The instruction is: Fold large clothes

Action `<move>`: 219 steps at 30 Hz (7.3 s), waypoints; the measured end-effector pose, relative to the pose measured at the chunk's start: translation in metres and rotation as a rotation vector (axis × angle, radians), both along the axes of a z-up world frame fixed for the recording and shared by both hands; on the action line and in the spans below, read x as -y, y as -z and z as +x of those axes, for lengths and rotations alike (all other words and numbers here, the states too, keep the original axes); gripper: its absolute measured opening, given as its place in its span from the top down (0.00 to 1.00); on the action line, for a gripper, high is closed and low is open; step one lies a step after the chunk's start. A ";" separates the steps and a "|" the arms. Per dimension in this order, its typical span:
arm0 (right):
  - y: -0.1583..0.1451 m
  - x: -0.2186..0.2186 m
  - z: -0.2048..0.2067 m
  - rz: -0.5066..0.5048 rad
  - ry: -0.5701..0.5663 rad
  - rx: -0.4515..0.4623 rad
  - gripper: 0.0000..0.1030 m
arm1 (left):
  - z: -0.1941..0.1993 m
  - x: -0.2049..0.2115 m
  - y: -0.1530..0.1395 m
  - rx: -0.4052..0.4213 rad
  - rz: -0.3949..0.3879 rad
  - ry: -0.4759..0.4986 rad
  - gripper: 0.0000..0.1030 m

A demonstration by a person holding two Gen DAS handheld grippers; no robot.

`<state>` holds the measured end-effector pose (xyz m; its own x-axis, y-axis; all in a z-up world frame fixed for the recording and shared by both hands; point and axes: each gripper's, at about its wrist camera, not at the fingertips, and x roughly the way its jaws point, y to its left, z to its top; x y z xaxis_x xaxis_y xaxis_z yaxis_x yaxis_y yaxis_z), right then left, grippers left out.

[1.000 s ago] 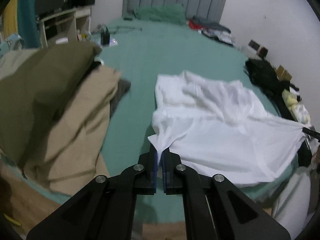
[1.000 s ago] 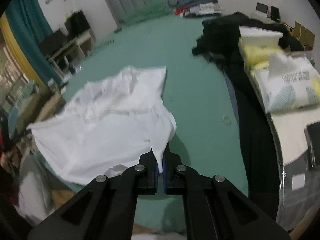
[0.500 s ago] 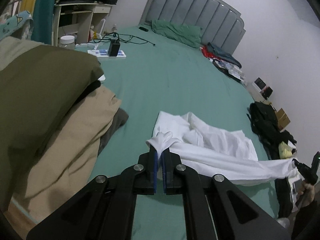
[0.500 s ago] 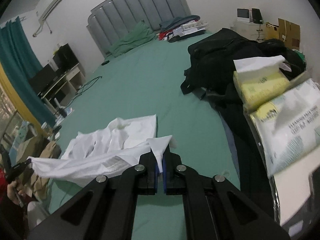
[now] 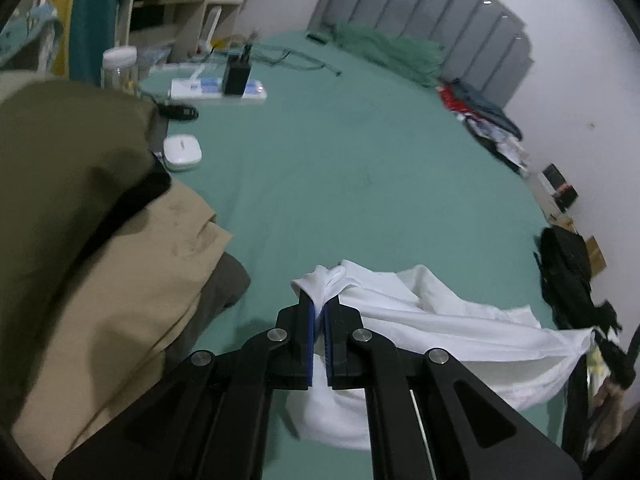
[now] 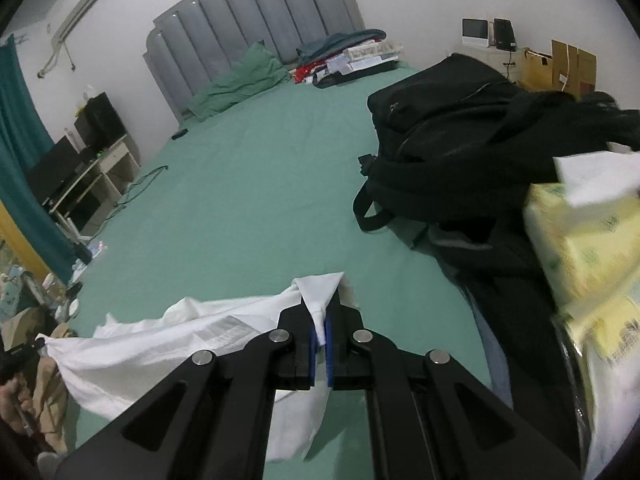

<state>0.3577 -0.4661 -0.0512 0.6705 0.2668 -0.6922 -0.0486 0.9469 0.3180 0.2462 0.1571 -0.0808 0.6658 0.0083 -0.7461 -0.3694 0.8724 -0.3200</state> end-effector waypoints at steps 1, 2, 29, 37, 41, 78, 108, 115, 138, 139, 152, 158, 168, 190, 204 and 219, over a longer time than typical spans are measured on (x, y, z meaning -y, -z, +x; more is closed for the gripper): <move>0.004 -0.002 0.008 -0.009 0.002 -0.004 0.97 | 0.009 0.000 0.004 -0.009 0.002 -0.006 0.96; 0.010 -0.004 0.016 -0.016 0.003 -0.011 0.97 | 0.018 0.000 0.008 -0.017 0.003 -0.009 0.96; 0.008 -0.120 -0.036 -0.242 -0.313 0.101 0.37 | 0.016 0.098 -0.004 0.016 0.113 0.279 0.40; 0.035 -0.203 -0.084 -0.367 -0.667 0.121 0.37 | 0.018 0.176 0.035 -0.065 0.167 0.542 0.40; 0.051 -0.213 -0.087 -0.417 -0.697 0.084 0.38 | 0.033 0.191 0.052 -0.129 0.237 0.601 0.40; 0.019 -0.113 0.041 -0.341 -0.092 0.098 0.16 | 0.114 0.131 0.032 -0.148 0.165 0.386 0.40; 0.081 -0.064 -0.107 -0.118 -0.210 -0.228 0.92 | -0.032 0.091 0.053 -0.213 0.211 0.163 0.95; 0.080 -0.044 -0.147 -0.108 -0.195 -0.264 0.91 | -0.087 0.107 0.050 -0.256 0.218 0.186 0.95; 0.047 -0.012 -0.131 -0.079 0.043 -0.088 0.46 | -0.044 0.101 0.038 -0.221 0.099 0.204 0.78; 0.050 -0.020 -0.126 -0.068 0.018 -0.091 0.46 | -0.037 0.103 0.044 -0.228 0.090 0.203 0.78; 0.086 -0.081 -0.064 -0.103 -0.138 -0.181 0.46 | 0.011 0.096 0.084 -0.296 0.099 0.179 0.78; 0.086 -0.086 -0.029 -0.145 -0.132 -0.162 0.61 | 0.038 0.087 0.085 -0.297 0.150 0.188 0.78; 0.073 -0.099 0.017 -0.215 -0.167 -0.140 0.91 | 0.062 0.090 0.085 -0.264 0.305 0.210 1.00; 0.054 -0.069 -0.017 -0.288 -0.001 -0.094 0.31 | 0.057 0.145 0.063 -0.253 0.209 0.307 0.79; 0.096 -0.095 -0.027 -0.303 -0.116 -0.237 0.31 | 0.083 0.168 0.090 -0.340 0.366 0.248 0.79; 0.079 -0.058 -0.004 -0.184 0.012 -0.164 0.31 | 0.069 0.133 0.089 -0.295 0.321 0.128 0.75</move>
<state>0.3536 -0.4078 -0.1304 0.5475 0.1190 -0.8283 0.0011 0.9897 0.1429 0.3155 0.0237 -0.1697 0.4356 0.2018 -0.8772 -0.2871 0.9548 0.0770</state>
